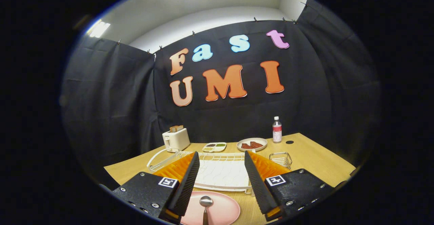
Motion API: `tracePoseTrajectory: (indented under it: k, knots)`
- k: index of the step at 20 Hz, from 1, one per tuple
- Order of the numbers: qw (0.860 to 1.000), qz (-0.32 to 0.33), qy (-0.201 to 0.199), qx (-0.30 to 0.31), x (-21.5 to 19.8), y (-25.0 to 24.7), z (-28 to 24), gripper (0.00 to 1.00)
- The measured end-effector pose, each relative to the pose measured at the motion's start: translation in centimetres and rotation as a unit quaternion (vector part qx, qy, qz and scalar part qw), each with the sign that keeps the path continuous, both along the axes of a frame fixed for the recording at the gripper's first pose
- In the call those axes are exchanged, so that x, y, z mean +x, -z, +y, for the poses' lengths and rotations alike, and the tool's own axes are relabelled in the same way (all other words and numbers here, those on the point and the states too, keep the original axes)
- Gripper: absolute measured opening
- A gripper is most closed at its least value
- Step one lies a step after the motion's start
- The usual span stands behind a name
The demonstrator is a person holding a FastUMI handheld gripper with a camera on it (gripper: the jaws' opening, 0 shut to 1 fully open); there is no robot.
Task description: Take the plate from the dish rack, then take the spoon from the basket and place it into the plate.
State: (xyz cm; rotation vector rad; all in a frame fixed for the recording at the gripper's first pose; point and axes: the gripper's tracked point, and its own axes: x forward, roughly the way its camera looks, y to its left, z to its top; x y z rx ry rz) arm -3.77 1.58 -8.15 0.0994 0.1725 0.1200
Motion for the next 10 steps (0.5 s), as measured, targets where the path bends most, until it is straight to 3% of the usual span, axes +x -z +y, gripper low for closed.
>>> tracePoseTrajectory:
  k: [3, 10]
  knots:
    - [0.999, -0.022, 0.025, -0.022, 1.1, -1.5, -0.6, 0.83]
    - [0.995, -0.092, 0.036, -0.035, 2.2, -9.2, 0.9, 0.94]
